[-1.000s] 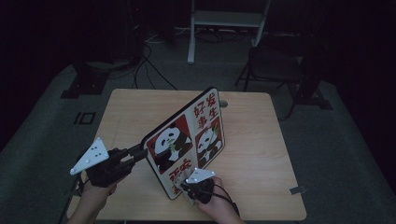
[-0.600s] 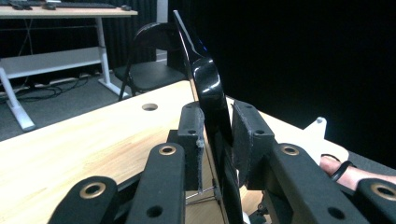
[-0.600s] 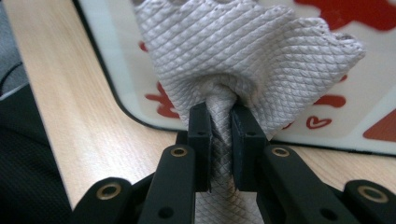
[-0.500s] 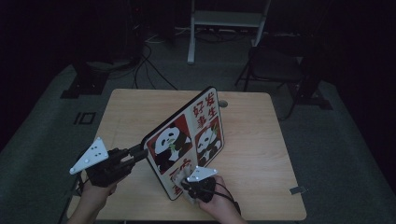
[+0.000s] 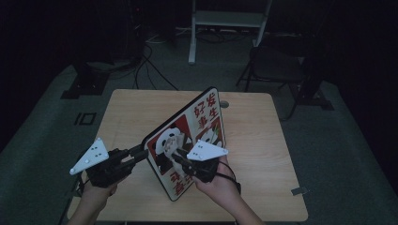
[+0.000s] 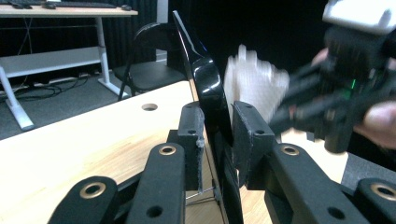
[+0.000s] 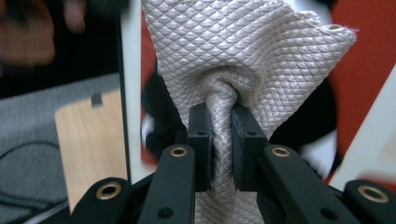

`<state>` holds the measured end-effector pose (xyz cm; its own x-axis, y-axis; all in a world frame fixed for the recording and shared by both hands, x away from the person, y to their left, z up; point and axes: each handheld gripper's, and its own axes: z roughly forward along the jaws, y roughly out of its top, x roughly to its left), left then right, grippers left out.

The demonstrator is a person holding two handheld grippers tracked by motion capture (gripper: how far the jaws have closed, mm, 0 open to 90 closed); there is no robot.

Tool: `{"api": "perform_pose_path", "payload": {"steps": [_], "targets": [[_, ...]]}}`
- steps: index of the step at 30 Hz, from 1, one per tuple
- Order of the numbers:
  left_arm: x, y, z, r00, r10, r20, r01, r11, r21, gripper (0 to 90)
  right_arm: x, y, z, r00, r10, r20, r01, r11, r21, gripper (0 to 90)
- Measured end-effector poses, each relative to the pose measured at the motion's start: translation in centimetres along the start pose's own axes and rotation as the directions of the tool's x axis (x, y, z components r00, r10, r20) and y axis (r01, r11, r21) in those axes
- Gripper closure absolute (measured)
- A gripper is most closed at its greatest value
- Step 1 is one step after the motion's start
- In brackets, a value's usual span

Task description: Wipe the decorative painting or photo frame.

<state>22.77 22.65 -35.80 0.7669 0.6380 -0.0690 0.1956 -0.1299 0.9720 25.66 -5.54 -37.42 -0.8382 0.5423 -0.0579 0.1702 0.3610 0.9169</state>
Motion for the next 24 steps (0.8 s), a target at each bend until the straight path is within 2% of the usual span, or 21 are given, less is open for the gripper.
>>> {"api": "perform_pose_path", "payload": {"steps": [1, 2, 3, 4, 5, 11, 20, 24], "targets": [[0.0, 0.0, 0.0, 1.0000, -0.001, 0.000, 0.001, 1.0000, 0.000, 75.3, 0.0, 1.6, 0.0, 0.9999, -0.013, 0.003, 0.013, 0.999, -0.035, 80.1], [0.0, 0.0, 0.0, 1.0000, -0.001, 0.000, 0.001, 1.0000, 0.000, 75.3, 0.0, 1.6, 0.0, 0.9999, -0.013, 0.003, 0.013, 0.999, -0.035, 80.1], [0.0, 0.0, 0.0, 1.0000, -0.001, 0.001, 0.001, 1.0000, 0.001, 75.3, 0.1, 2.7, 0.0, 0.9996, -0.026, 0.006, 0.027, 0.998, -0.058, 80.1], [0.0, 0.0, 0.0, 1.0000, -0.001, 0.001, 0.001, 1.0000, 0.001, 75.4, 0.1, 2.7, 0.0, 0.9996, -0.026, 0.006, 0.027, 0.998, -0.058, 80.1], [0.0, 0.0, 0.0, 1.0000, -0.002, 0.001, 0.002, 1.0000, 0.000, 75.4, 0.3, 3.8, 0.1, 0.9995, -0.032, 0.006, 0.033, 0.996, -0.082, 80.0], [0.1, 0.0, 0.0, 1.0000, -0.003, -0.001, 0.003, 1.0000, 0.000, 75.5, 0.9, 5.9, 0.9, 0.9986, -0.053, -0.004, 0.052, 0.992, -0.112, 79.9], [0.2, -0.1, 0.0, 1.0000, -0.008, -0.001, 0.008, 1.0000, -0.002, 75.4, 1.2, 6.2, 1.4, 0.9983, -0.058, -0.006, 0.057, 0.993, -0.101, 79.6], [0.2, 0.0, 0.0, 1.0000, -0.006, -0.004, 0.006, 1.0000, 0.002, 75.4, 1.5, 5.7, 1.5, 0.9970, -0.077, 0.007, 0.078, 0.993, -0.090, 79.7]]}}
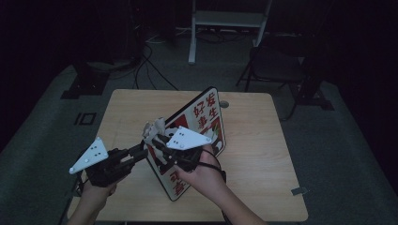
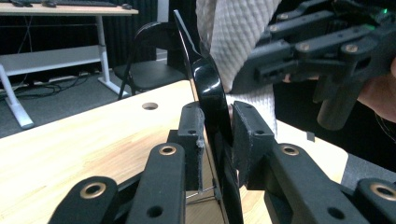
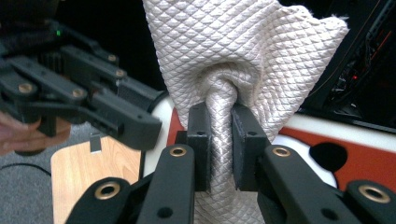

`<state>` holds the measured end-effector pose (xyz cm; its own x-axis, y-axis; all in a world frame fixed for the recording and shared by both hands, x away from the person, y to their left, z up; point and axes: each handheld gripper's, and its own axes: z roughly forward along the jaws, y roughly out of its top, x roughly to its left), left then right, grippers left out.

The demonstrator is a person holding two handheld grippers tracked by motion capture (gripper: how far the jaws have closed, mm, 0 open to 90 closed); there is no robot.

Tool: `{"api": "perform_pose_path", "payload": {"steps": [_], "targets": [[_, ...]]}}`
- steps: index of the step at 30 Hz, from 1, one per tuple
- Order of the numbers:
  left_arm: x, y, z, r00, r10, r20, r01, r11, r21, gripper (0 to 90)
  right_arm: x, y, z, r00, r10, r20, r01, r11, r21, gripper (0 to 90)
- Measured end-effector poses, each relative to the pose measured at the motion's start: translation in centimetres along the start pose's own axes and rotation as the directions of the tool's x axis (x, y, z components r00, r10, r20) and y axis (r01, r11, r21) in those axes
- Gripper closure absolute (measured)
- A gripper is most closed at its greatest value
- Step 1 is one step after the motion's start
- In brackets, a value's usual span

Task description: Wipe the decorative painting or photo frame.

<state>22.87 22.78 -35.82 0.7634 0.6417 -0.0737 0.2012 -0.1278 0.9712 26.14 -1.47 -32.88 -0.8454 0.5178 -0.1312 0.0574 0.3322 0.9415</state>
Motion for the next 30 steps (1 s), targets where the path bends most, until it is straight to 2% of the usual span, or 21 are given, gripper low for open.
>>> {"api": "perform_pose_path", "payload": {"steps": [15, 30], "targets": [[-0.1, 0.0, 0.0, 1.0000, 0.006, -0.004, -0.006, 1.0000, 0.006, 75.3, 0.2, -3.2, 0.1, 0.9993, 0.035, -0.011, -0.034, 0.999, 0.041, 79.8], [-0.1, 0.1, -0.1, 1.0000, 0.008, -0.005, -0.008, 0.9999, 0.008, 75.3, 0.7, -7.3, 0.2, 0.9974, 0.071, -0.016, -0.068, 0.990, 0.123, 79.8]]}}
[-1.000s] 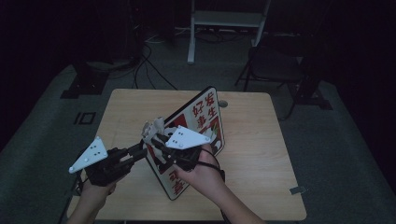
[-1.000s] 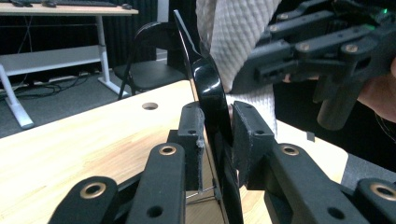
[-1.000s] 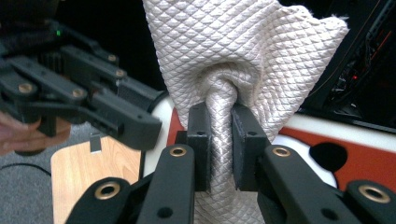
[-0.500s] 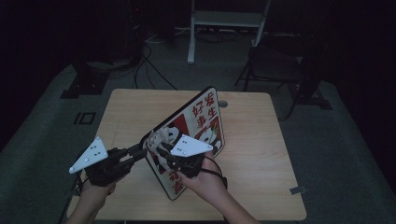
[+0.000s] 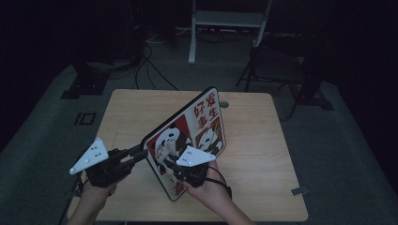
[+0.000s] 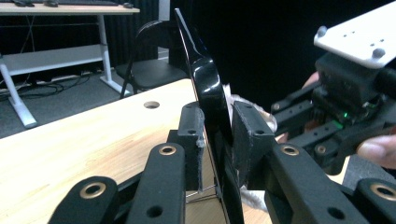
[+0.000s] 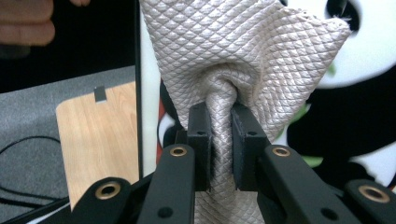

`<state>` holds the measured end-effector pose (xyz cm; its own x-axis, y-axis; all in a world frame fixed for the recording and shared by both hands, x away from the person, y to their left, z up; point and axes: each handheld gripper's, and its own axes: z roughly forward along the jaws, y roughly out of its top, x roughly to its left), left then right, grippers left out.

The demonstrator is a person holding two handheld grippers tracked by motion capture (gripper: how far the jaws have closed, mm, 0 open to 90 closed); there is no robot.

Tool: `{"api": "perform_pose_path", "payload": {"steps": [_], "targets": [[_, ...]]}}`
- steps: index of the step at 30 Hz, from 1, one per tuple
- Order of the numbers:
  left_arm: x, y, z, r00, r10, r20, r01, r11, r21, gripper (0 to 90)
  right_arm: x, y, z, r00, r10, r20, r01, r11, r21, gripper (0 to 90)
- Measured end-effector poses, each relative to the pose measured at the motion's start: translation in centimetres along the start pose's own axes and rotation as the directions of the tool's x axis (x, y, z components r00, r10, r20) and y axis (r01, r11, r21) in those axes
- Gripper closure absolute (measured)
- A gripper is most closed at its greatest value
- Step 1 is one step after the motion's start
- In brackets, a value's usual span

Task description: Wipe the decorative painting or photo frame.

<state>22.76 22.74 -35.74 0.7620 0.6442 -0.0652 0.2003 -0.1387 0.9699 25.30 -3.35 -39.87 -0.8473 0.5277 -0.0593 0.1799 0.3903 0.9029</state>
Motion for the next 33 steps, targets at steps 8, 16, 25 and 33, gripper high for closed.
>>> {"api": "perform_pose_path", "payload": {"steps": [8, 16, 25, 33], "targets": [[-0.1, 0.0, 0.0, 1.0000, 0.001, 0.000, -0.001, 1.0000, 0.000, 75.3, 0.2, -2.4, 0.4, 0.9996, 0.025, -0.009, -0.024, 0.998, 0.057, 79.8], [-0.2, 0.0, 0.0, 1.0000, 0.006, 0.002, -0.006, 1.0000, 0.000, 75.3, 0.4, -4.6, 0.8, 0.9990, 0.044, -0.014, -0.042, 0.993, 0.109, 79.9], [-0.2, 0.0, 0.0, 1.0000, 0.007, 0.003, -0.007, 1.0000, 0.000, 75.3, 0.7, -6.2, 1.2, 0.9980, 0.060, -0.019, -0.056, 0.987, 0.152, 79.9], [-0.2, 0.0, 0.0, 0.9999, 0.006, 0.009, -0.006, 1.0000, -0.004, 75.4, 0.8, -7.9, 1.7, 0.9972, 0.069, -0.030, -0.061, 0.976, 0.209, 79.8]]}}
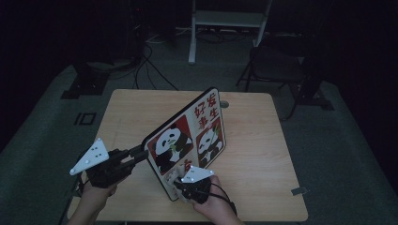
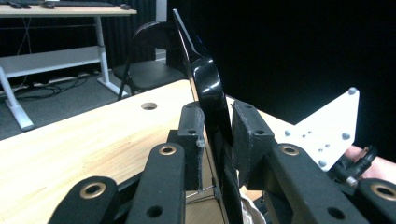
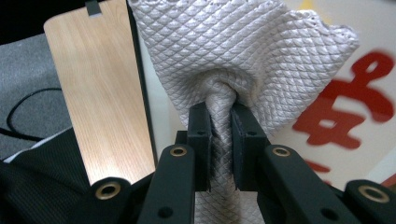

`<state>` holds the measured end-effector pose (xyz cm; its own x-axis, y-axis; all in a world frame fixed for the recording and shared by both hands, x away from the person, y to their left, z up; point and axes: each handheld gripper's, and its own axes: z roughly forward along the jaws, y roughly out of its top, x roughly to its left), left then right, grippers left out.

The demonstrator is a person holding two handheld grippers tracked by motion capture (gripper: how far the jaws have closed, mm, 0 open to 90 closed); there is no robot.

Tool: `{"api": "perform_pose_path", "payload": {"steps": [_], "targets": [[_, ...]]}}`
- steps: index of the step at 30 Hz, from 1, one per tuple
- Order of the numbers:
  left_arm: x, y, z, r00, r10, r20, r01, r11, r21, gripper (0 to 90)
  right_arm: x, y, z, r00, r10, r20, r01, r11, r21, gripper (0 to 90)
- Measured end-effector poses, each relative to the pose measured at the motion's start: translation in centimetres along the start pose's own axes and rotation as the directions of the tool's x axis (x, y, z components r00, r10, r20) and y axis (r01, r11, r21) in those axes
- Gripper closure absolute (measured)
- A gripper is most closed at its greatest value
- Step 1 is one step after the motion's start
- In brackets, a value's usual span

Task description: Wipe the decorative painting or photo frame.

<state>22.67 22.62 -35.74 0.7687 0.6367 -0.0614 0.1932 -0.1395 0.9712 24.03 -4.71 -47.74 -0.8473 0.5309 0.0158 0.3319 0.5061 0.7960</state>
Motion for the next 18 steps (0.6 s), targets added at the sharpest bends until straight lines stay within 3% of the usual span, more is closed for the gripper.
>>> {"api": "perform_pose_path", "payload": {"steps": [12, 18], "targets": [[0.0, 0.0, 0.0, 0.9999, 0.001, 0.011, -0.001, 1.0000, -0.001, 75.4, 0.2, -2.2, 1.3, 0.9997, 0.021, -0.013, -0.020, 0.997, 0.078, 79.8], [0.2, -0.1, 0.1, 0.9999, -0.008, 0.007, 0.008, 1.0000, -0.003, 75.5, 0.4, -3.5, 2.3, 0.9994, 0.029, -0.016, -0.027, 0.990, 0.137, 79.8]]}}
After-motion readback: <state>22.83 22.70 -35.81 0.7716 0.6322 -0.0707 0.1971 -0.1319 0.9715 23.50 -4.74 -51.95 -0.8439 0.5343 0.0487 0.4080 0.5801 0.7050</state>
